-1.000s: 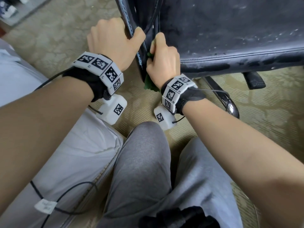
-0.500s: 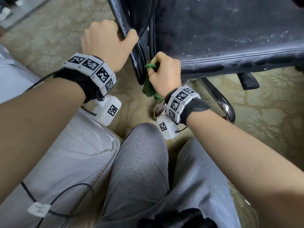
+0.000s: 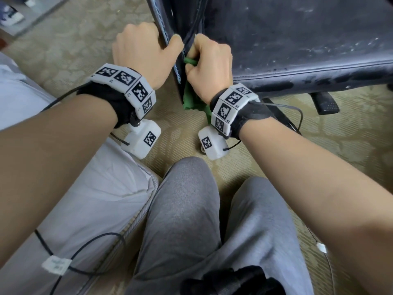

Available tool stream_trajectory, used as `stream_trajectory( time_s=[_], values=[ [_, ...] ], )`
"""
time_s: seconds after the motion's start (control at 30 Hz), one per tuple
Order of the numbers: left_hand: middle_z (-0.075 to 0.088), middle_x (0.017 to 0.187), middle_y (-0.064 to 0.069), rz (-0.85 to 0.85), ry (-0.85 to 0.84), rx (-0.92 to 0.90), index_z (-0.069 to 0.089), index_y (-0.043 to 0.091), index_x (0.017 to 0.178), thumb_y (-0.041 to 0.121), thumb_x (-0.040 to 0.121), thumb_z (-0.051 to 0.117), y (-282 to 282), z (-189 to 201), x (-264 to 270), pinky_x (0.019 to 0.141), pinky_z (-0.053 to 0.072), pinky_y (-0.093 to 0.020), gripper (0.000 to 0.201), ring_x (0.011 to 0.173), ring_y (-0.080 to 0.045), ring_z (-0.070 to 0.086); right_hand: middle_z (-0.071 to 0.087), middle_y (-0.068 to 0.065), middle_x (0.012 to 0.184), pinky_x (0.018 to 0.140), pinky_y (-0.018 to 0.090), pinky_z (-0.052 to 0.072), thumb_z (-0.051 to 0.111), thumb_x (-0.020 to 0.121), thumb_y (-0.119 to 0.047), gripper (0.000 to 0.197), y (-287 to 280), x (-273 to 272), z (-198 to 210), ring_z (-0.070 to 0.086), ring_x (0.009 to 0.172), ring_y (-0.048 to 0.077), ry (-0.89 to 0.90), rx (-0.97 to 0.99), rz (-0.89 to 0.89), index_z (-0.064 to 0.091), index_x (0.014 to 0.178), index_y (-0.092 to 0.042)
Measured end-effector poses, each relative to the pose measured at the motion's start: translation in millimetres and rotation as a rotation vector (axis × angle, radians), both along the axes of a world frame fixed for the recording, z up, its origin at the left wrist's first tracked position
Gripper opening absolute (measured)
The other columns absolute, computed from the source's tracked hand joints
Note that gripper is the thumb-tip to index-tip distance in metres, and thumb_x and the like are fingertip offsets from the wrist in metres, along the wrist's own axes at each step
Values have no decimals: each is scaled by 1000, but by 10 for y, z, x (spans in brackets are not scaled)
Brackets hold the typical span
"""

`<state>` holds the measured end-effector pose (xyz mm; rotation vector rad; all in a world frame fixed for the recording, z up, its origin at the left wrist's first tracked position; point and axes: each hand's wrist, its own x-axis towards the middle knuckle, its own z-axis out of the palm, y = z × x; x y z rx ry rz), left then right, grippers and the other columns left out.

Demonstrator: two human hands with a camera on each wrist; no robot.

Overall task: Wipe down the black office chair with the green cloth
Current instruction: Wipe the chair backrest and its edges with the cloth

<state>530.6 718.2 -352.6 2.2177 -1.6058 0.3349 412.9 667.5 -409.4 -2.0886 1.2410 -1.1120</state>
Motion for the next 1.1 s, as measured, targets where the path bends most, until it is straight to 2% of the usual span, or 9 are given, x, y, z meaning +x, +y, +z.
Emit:
stream_trajectory(
  time_s=[0.17, 0.37, 0.47, 0.6, 0.73, 0.8, 0.93, 1.0, 1.1],
  values=[
    [33, 54, -2, 1, 6, -2, 32, 14, 57, 53, 88, 44, 12, 22, -35, 56, 28, -35, 51, 60, -30, 40, 63, 1, 68, 59, 36, 50, 59, 71, -9, 5, 8, 25, 90, 58, 64, 21, -125, -91, -16, 58, 76, -9],
    [29, 54, -1, 13, -13, -14, 28, 15, 57, 51, 90, 44, 37, 20, -37, 56, 22, -34, 51, 52, -22, 28, 61, -2, 69, 58, 32, 48, 60, 71, -8, 19, 35, 89, 76, 57, 65, 18, -156, -48, -35, 46, 71, -19],
    [31, 54, -2, 18, -28, -6, 32, 12, 58, 53, 87, 42, 23, 22, -8, 55, 25, -35, 52, 55, -27, 35, 62, 1, 71, 60, 33, 49, 60, 72, -6, 17, 34, 96, -1, 57, 67, 20, -144, 7, -44, 47, 71, -17],
    [30, 54, -2, 22, -23, -12, 30, 13, 58, 53, 89, 44, 14, 16, -17, 57, 26, -35, 53, 60, -28, 36, 64, 0, 74, 65, 34, 49, 58, 76, -8, 3, 43, 80, -230, 57, 71, 21, -44, 80, -64, 57, 76, -10],
    [34, 55, -3, 13, -28, -9, 45, 7, 65, 54, 86, 43, -5, -1, 3, 56, 27, -35, 52, 60, -28, 39, 66, 2, 82, 65, 32, 44, 55, 81, -9, 5, 38, 104, -317, 57, 76, 23, 82, 71, -59, 57, 84, -12],
    [34, 55, -3, 16, -26, -2, 49, 6, 68, 54, 86, 44, -15, 0, 9, 56, 28, -35, 51, 60, -28, 40, 66, 5, 88, 68, 34, 47, 54, 83, -10, 9, 20, 119, -303, 57, 81, 26, 184, 58, -42, 57, 90, -13],
    [32, 55, -3, 26, -26, 1, 44, 7, 65, 53, 86, 44, -24, 17, 12, 56, 29, -35, 51, 59, -28, 38, 63, 8, 96, 72, 35, 47, 54, 85, -12, 11, -2, 117, -275, 56, 88, 28, 246, 94, -33, 58, 95, -14],
    [32, 54, -3, 34, -17, 5, 35, 11, 59, 53, 87, 44, -25, 27, 4, 55, 28, -34, 51, 57, -28, 36, 64, 7, 92, 72, 34, 49, 53, 84, -11, 10, -4, 82, -229, 55, 84, 25, 197, 95, -35, 60, 92, -13],
    [32, 54, -3, 36, -13, 6, 30, 13, 58, 53, 87, 43, -35, 30, -7, 56, 28, -35, 51, 58, -28, 37, 65, 3, 79, 65, 29, 43, 56, 82, -10, 6, -12, 52, -85, 55, 73, 21, 79, 30, -44, 60, 86, -11]
  ],
)
